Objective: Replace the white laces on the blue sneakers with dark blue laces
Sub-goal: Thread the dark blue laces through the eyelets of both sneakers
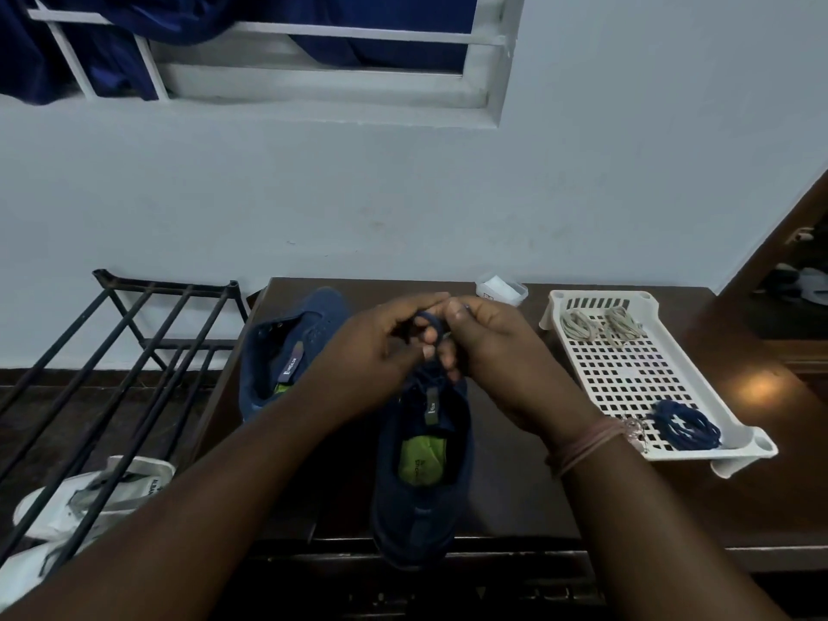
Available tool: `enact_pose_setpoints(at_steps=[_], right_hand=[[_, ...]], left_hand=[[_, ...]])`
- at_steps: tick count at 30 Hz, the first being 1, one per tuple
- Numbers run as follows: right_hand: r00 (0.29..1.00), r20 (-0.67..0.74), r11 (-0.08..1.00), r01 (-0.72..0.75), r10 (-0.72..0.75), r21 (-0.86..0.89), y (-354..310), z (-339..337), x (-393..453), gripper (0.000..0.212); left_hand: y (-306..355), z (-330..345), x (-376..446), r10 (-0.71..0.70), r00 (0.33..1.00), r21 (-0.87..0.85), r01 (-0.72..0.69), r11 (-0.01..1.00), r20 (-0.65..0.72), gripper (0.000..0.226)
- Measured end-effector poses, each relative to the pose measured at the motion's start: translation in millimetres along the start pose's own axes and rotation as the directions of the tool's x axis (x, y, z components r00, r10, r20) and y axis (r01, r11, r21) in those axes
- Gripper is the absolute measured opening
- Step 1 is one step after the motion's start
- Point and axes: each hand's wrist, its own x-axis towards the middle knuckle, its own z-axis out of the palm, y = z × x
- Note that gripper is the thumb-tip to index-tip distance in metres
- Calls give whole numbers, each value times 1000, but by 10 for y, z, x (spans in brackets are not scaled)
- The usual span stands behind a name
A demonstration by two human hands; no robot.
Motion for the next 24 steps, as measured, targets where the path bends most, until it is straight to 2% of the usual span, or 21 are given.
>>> enact_pose_setpoints(at_steps=[2,3,4,6,8,10,12,14,16,18,20,22,24], right_hand=[[997,-53,983,-46,56,176,3,-1,16,39],[990,-125,979,-38,64,201,13,-13,33,40],[976,-209,987,-22,55,160,25,-40,49,40],[944,-328,999,-46,35,-26,62,-121,70,38],[929,-340,979,-184,143,-90,103,-189,68,35],[923,-258,956,-294,286,7,151,-192,43,28],[920,-206,942,-336,332,20,153,-166,18,16],[926,-194,944,-329,324,7,141,-126,9,13],[934,-161,948,-319,318,19,124,-89,8,15],[944,-112,949,-314,312,-2,107,-75,3,16],[953,-75,955,-295,292,-29,93,-76,-3,13],[951,-99,955,-296,292,-26,105,-105,-8,4],[944,-184,952,-294,275,-88,141,-166,7,19]], left_hand=[[-31,-58,5,-12,994,79,20,997,-104,31],[-73,-81,14,-58,983,82,73,994,-174,26],[-119,-102,27,-131,961,45,146,988,-244,26],[-194,-150,60,-330,884,-161,292,943,-332,27],[-253,-208,60,-495,791,-282,414,865,-359,24],[-340,-256,68,-565,750,-210,525,825,-344,25],[-353,-258,67,-593,775,54,616,786,-220,50],[-249,-200,74,-544,837,361,527,770,-63,86],[-102,-70,83,-406,909,463,323,825,89,103],[-12,53,68,-290,940,322,222,920,181,90],[-31,136,44,-180,978,113,168,979,107,60],[-37,156,12,-106,994,115,105,988,0,32],[-13,178,-20,-91,993,117,100,988,-80,18]])
